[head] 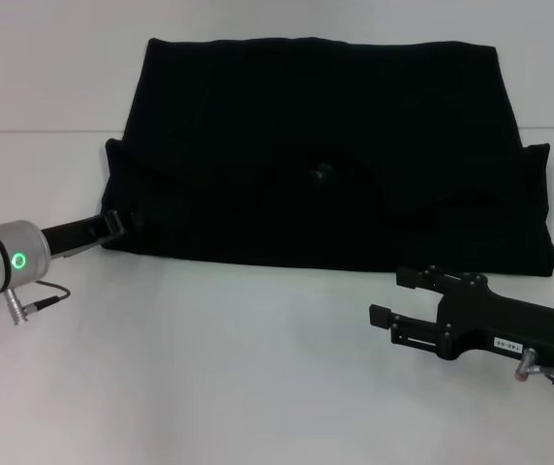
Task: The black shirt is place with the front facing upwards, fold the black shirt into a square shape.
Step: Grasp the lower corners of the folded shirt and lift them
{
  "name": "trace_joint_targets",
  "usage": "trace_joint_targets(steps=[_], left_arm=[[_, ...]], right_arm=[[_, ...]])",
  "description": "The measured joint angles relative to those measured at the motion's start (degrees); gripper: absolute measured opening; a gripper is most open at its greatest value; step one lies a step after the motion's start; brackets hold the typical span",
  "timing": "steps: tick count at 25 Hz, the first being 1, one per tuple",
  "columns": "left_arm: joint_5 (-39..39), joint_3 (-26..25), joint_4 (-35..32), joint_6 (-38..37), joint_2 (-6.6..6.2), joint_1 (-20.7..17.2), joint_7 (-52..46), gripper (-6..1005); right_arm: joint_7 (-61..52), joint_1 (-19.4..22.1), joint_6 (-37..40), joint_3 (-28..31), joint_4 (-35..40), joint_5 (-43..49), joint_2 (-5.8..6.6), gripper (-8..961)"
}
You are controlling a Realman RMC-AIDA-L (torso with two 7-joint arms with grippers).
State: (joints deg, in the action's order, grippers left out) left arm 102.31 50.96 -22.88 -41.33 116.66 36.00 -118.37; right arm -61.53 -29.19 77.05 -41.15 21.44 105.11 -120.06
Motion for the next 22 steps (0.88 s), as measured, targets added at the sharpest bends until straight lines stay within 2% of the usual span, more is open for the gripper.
trace_joint_targets(steps=[3,10,13,16,19,22], left_arm=[[0.0,0.03,-0.18,0.09,0.02,0.02,0.01,228],[0.0,0.08,-0.28,0.11,-0.12,0.04,0.28,54],[0.54,0.1,-0.3,-0.2,-0.45,0.04,0.49,22],[1.22,0.11,-0.37,-0.82,-0.96,0.04,0.19,10],[1.26,0.02,-0.42,-1.74,-1.45,0.04,0.16,3],[1.29,-0.01,-0.42,-1.96,-1.54,0.03,0.17,3]], right_arm=[[0.0,-0.07,0.05,0.11,0.0,0.0,0.0,776],[-4.49,-0.08,0.5,0.37,1.06,-0.03,0.37,777],[-11.49,0.14,0.1,0.3,4.13,0.23,0.56,777],[-26.24,0.97,-0.4,-0.06,11.62,3.09,1.23,776],[-47.05,0.69,-0.05,-0.18,20.44,11.48,3.42,776],[-67.74,-1.68,1.62,-0.04,25.28,22.06,7.03,777]])
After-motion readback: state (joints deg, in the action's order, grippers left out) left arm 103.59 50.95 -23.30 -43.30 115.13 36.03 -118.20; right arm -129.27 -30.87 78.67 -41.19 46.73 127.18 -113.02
